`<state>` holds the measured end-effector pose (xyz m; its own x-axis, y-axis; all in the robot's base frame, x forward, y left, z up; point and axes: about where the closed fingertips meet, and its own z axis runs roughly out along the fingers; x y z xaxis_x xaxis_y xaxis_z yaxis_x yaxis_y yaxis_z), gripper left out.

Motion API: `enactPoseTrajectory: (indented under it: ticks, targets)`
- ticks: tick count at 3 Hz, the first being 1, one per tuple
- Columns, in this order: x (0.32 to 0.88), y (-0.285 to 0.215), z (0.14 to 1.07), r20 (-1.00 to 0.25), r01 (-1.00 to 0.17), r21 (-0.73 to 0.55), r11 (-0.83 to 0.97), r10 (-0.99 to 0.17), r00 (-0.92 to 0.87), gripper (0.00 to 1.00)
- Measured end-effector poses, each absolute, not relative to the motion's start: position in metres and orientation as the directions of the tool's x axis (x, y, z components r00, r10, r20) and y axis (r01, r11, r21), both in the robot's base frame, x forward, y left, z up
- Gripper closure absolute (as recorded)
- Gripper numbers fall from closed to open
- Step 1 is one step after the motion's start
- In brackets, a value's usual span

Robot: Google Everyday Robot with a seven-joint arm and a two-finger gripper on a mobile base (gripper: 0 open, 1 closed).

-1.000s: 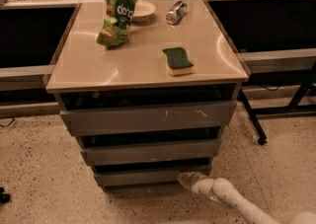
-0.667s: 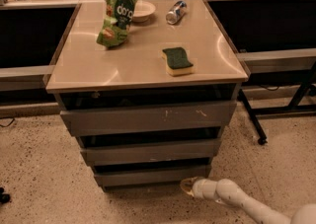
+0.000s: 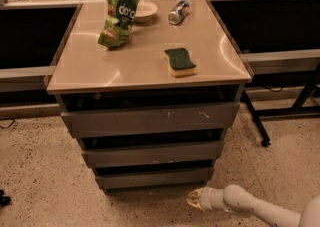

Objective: Close bottom drawer

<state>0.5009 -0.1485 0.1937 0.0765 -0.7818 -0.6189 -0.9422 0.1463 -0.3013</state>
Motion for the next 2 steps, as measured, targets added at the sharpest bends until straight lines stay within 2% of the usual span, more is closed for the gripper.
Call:
enactPoseTrajectory:
  ticks: [1, 2]
  targets:
    - [0.5009, -0.1484, 0.1937, -0.619, -0.942, -0.301, 0.146, -0.782, 0.077, 1.0]
    - [0.5009, -0.1484, 0.1937, -0.619, -0.942, -0.301, 0.146, -0.782, 0.077, 0.82]
